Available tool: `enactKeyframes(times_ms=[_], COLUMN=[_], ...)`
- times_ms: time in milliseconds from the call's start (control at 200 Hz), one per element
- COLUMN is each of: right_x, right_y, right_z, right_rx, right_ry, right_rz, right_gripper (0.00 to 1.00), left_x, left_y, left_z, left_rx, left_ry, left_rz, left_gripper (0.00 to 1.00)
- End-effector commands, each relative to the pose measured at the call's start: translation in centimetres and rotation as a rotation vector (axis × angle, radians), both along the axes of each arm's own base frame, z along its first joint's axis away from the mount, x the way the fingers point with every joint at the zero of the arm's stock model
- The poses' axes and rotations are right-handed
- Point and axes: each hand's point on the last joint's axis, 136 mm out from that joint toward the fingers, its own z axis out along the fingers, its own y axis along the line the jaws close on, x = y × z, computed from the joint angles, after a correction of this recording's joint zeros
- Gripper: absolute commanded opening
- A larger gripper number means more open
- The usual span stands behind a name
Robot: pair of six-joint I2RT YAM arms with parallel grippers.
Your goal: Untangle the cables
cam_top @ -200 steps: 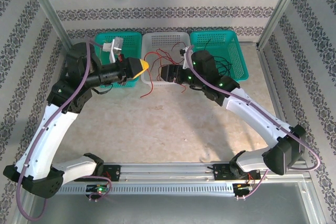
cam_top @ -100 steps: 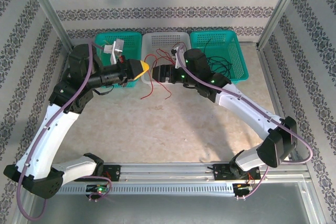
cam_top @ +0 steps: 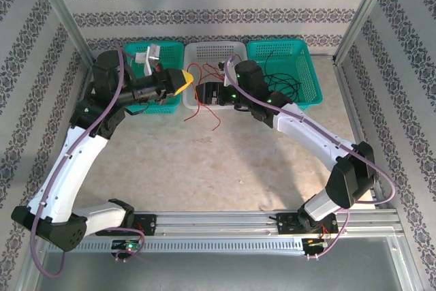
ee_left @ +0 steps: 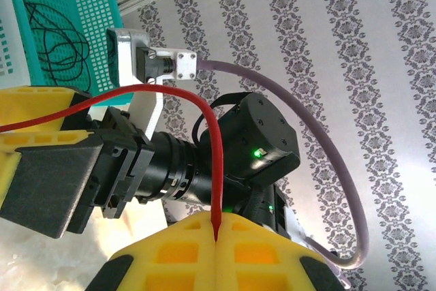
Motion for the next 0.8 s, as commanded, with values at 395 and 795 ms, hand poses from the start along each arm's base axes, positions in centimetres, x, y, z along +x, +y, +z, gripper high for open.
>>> enactKeyframes(times_ms=[395, 795], right_x=[5.8, 11.3], right_y=[-2.9, -5.5], right_z=[1.1, 6.1], right_rx=[0.072, 0.085], right_ry=[-0.029, -0.096], right_rz=[-0.117, -0.192], right_gripper=[0.22, 0.00], left_x=[2.3, 2.3], left_y=[0.2, 0.0], left_z=[0.2, -9.0], left_rx=[-0.016, 0.094], left_ry=[-0.011, 0.175], left_rz=[-0.018, -0.034], left_gripper=[0.00, 0.00])
